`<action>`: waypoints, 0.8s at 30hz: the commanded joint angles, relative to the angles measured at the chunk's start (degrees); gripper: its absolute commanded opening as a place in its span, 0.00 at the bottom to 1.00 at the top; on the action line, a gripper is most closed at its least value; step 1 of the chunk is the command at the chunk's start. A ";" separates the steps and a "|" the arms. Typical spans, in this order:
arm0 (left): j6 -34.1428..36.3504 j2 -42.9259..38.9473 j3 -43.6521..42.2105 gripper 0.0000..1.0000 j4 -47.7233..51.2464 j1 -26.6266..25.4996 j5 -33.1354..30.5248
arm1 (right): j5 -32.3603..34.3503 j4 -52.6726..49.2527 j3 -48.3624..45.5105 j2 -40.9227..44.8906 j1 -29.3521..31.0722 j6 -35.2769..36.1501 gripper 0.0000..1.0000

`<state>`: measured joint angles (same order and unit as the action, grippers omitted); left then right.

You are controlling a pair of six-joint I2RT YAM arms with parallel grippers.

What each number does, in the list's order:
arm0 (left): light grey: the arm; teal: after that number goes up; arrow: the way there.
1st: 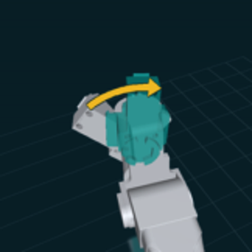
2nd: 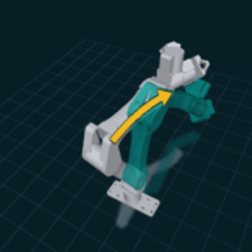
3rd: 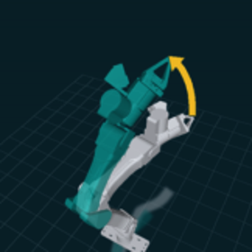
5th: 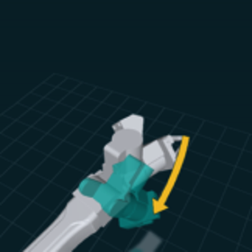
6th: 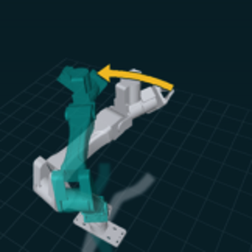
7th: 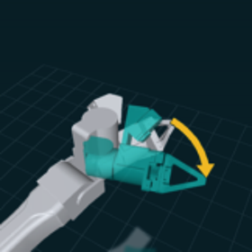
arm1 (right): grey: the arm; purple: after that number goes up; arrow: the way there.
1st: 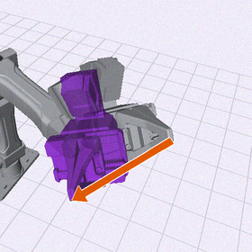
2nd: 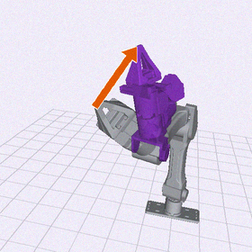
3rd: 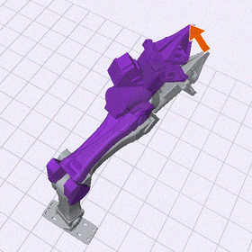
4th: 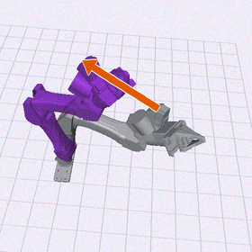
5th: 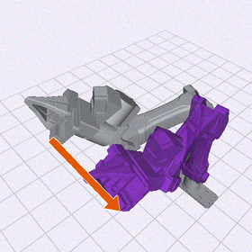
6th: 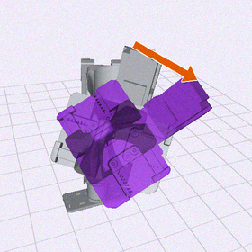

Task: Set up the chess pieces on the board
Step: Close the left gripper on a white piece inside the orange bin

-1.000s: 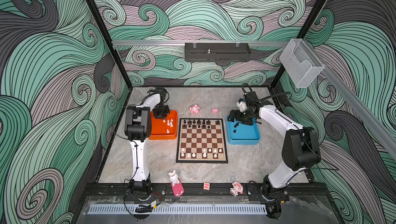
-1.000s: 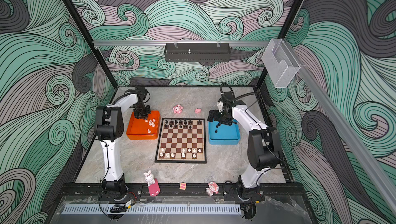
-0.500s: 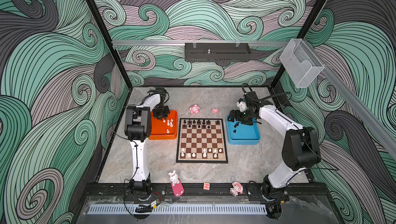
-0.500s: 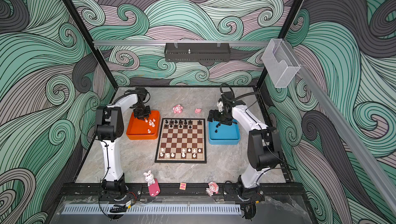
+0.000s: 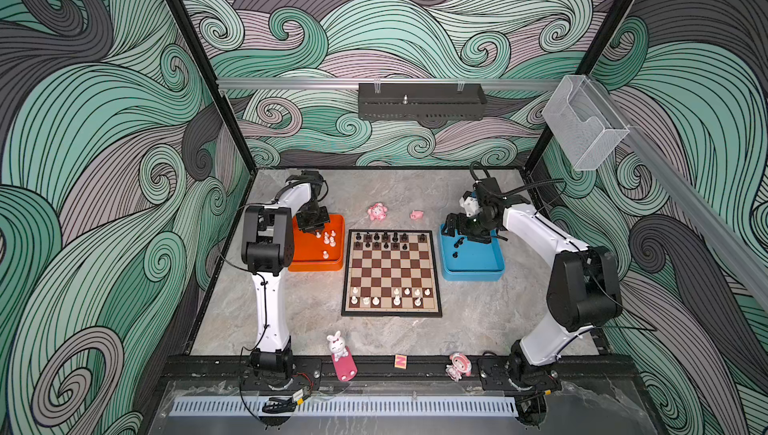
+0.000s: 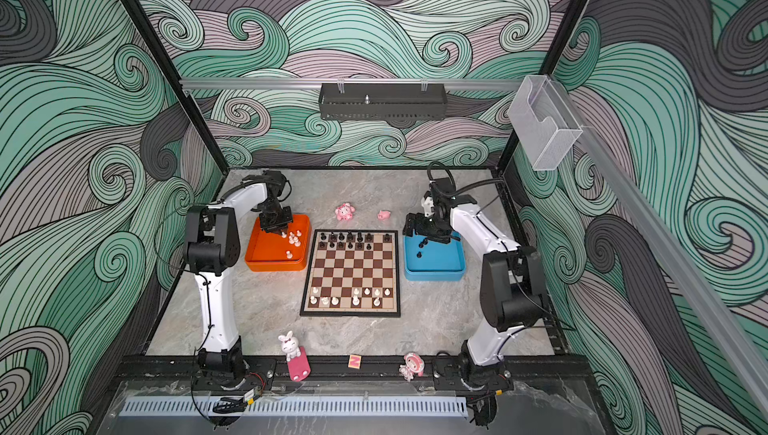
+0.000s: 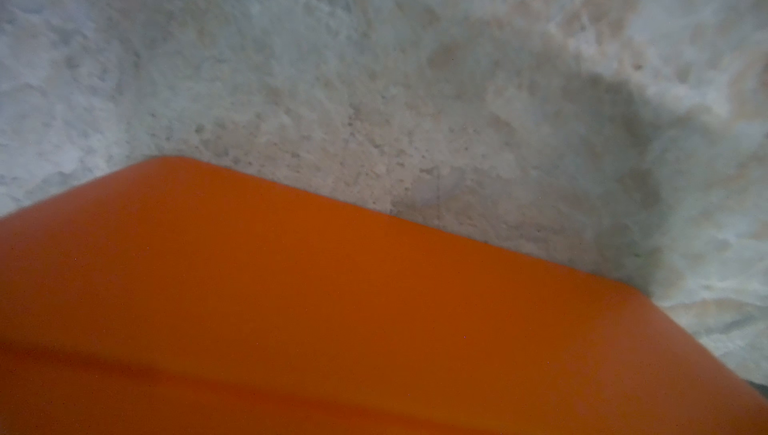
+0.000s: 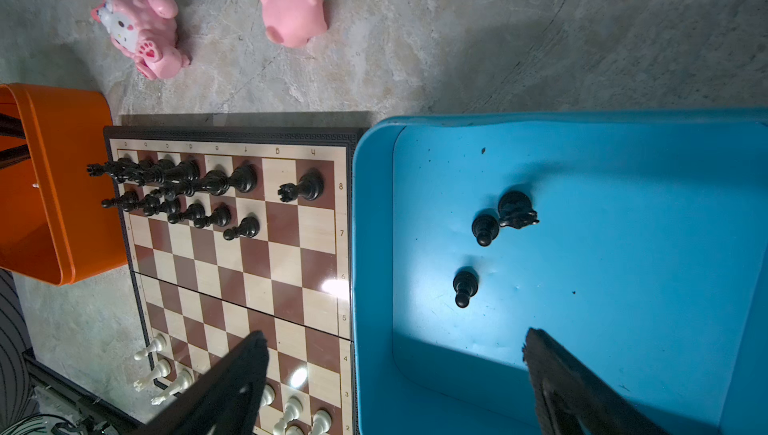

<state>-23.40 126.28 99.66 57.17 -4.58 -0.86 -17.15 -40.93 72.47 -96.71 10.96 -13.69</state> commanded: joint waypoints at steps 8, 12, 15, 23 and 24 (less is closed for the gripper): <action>0.41 -1.56 1.51 0.15 3.53 -0.15 -0.74 | -1.00 0.00 0.98 -0.83 -0.44 0.77 0.96; 0.37 -2.13 1.34 0.22 4.25 -0.25 -0.72 | -1.05 -0.04 1.01 -0.78 -0.46 0.77 0.96; 0.11 -2.66 1.29 0.26 4.66 -0.21 -0.64 | -1.13 -0.03 0.92 -0.70 -0.52 0.81 0.96; -0.07 -2.97 1.75 0.22 4.97 -0.43 -0.19 | -1.25 -0.03 0.78 -0.45 -0.59 0.84 0.96; -0.07 -2.93 1.77 0.20 4.96 -0.45 -0.15 | -1.23 -0.06 0.81 -0.50 -0.65 0.89 0.96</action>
<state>-23.09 126.10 99.74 59.55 -4.64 -0.86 -18.04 -40.93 72.47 -96.71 10.63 -13.67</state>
